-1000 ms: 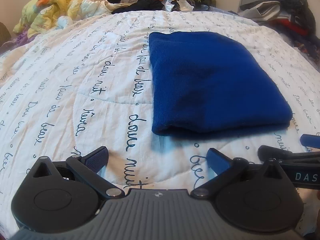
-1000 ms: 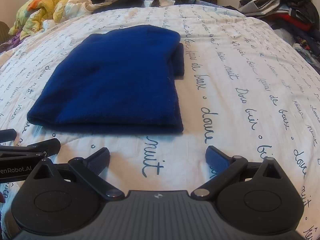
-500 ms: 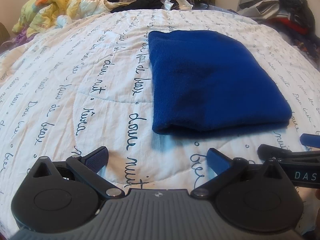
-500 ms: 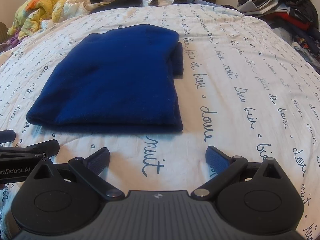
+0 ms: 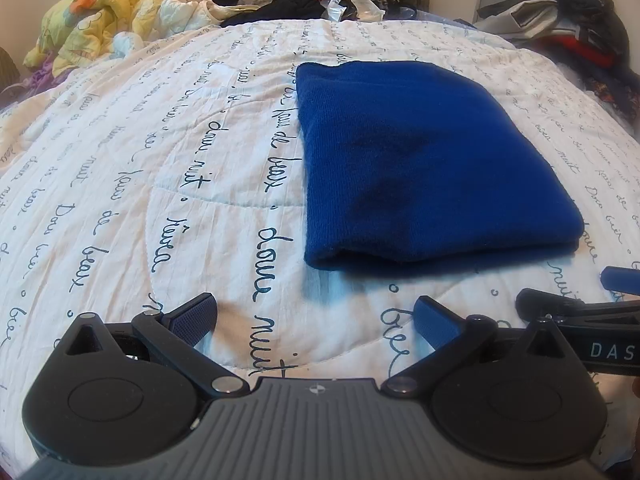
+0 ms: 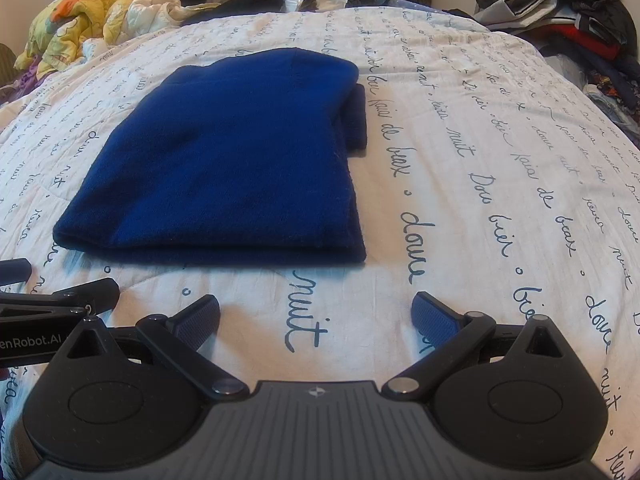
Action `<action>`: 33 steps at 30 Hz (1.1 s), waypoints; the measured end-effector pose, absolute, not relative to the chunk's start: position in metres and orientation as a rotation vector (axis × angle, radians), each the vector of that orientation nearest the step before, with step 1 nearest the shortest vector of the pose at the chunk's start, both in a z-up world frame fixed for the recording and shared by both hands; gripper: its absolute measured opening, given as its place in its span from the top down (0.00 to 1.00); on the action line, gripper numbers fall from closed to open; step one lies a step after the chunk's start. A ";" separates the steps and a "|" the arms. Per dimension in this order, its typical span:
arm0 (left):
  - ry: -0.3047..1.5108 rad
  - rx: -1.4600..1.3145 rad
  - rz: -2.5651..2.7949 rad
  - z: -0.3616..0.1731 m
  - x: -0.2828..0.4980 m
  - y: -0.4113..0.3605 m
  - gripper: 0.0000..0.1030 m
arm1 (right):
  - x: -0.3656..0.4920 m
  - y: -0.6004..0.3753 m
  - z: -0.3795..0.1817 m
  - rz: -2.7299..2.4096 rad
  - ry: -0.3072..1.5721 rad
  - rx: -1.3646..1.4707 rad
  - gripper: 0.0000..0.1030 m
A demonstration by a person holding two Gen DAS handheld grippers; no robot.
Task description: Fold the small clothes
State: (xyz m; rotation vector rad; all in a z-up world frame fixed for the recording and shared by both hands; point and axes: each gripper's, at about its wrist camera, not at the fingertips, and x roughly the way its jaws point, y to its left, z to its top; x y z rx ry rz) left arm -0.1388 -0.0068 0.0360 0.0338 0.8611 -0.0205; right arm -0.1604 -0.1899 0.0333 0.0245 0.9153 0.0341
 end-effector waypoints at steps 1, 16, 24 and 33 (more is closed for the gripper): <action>0.861 0.035 -0.027 0.036 -0.139 -0.006 0.00 | -0.160 -0.190 0.033 0.035 0.916 0.024 0.00; 0.828 0.045 -0.033 0.065 -0.147 -0.014 0.00 | -0.161 -0.190 0.057 0.018 0.884 -0.040 0.00; 0.844 0.016 -0.038 0.066 -0.145 -0.012 0.00 | -0.160 -0.190 0.059 0.019 0.882 -0.048 0.00; 0.844 -0.001 -0.056 0.067 -0.146 -0.010 0.00 | -0.160 -0.190 0.060 0.021 0.880 -0.049 0.00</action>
